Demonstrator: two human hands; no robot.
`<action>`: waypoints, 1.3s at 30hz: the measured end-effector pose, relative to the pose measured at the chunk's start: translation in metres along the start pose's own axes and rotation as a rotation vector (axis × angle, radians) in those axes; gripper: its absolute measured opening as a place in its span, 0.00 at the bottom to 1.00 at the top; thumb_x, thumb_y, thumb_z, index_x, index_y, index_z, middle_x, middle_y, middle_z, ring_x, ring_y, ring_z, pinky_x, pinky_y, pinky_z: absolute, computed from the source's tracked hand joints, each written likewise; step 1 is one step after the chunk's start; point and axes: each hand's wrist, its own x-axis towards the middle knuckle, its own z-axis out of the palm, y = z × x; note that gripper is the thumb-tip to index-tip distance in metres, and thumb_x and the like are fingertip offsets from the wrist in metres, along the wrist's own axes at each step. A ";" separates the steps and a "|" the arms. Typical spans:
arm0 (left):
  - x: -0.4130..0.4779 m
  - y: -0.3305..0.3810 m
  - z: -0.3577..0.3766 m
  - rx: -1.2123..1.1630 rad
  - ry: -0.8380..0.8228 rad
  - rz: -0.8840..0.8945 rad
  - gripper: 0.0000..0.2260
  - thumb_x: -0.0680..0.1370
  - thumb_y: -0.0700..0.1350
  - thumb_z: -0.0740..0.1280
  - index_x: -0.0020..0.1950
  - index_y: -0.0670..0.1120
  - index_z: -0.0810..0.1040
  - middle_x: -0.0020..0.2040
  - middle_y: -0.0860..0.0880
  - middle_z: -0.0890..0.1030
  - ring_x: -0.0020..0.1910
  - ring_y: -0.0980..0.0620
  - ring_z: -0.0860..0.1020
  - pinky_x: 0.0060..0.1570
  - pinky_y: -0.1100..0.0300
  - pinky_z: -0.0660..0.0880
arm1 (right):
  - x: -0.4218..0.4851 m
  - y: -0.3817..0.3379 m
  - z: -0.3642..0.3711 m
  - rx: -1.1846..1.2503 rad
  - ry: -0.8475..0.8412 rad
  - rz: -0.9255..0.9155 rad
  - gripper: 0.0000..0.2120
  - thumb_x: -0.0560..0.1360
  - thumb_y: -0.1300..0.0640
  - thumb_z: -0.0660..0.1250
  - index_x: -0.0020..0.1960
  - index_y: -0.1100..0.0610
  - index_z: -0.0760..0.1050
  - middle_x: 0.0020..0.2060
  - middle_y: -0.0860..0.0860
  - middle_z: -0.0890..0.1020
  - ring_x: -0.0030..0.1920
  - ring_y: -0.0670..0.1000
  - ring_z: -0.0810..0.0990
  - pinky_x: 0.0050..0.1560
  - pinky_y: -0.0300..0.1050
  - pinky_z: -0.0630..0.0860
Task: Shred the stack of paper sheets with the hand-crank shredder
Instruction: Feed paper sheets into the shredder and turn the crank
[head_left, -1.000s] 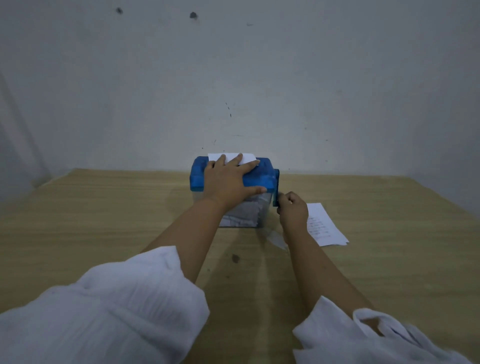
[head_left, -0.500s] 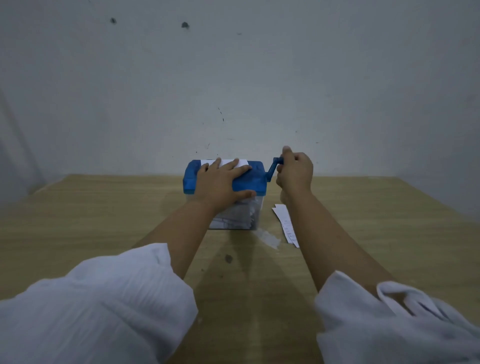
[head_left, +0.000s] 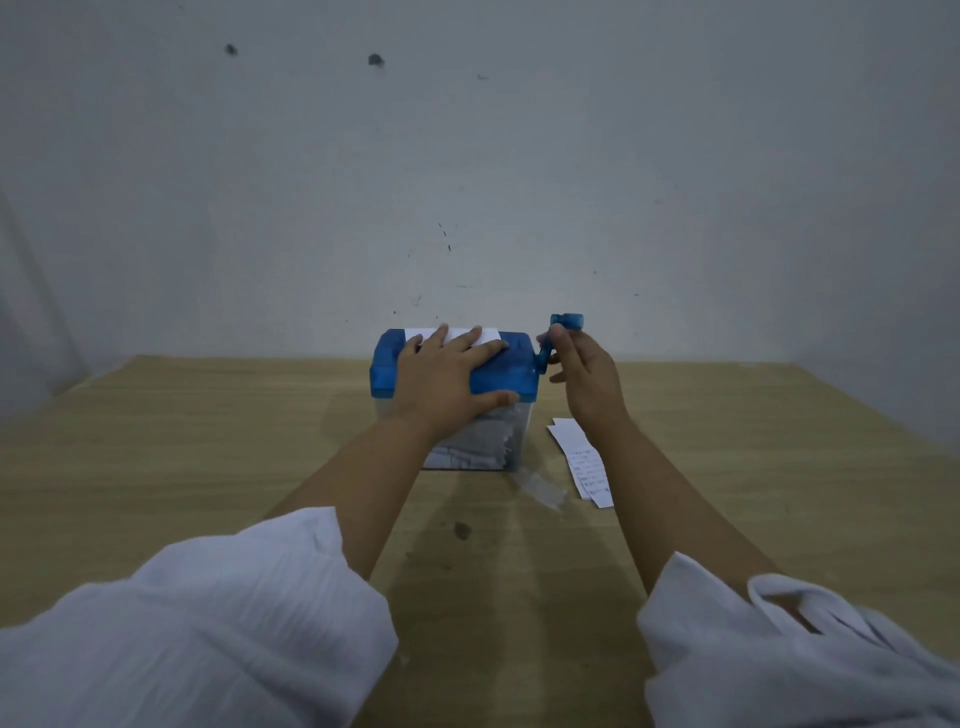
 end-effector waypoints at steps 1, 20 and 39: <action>0.000 0.000 0.000 0.003 0.003 0.003 0.29 0.74 0.68 0.58 0.73 0.62 0.59 0.76 0.55 0.60 0.75 0.46 0.56 0.71 0.47 0.51 | 0.002 0.002 0.001 -0.023 0.001 -0.007 0.16 0.81 0.49 0.56 0.47 0.58 0.76 0.40 0.49 0.78 0.41 0.46 0.76 0.37 0.33 0.72; 0.000 0.000 -0.001 -0.027 0.027 0.004 0.28 0.74 0.67 0.59 0.73 0.61 0.61 0.75 0.57 0.61 0.76 0.48 0.55 0.71 0.48 0.50 | 0.057 0.003 0.010 -0.199 -0.034 0.352 0.07 0.76 0.55 0.66 0.46 0.58 0.70 0.44 0.53 0.75 0.41 0.51 0.71 0.35 0.40 0.66; 0.003 0.008 -0.006 -0.083 -0.055 -0.119 0.31 0.72 0.68 0.61 0.73 0.63 0.60 0.76 0.58 0.58 0.76 0.48 0.54 0.72 0.45 0.48 | -0.036 0.041 0.007 0.030 -0.009 0.277 0.13 0.78 0.61 0.60 0.36 0.55 0.61 0.30 0.53 0.67 0.30 0.47 0.63 0.31 0.41 0.60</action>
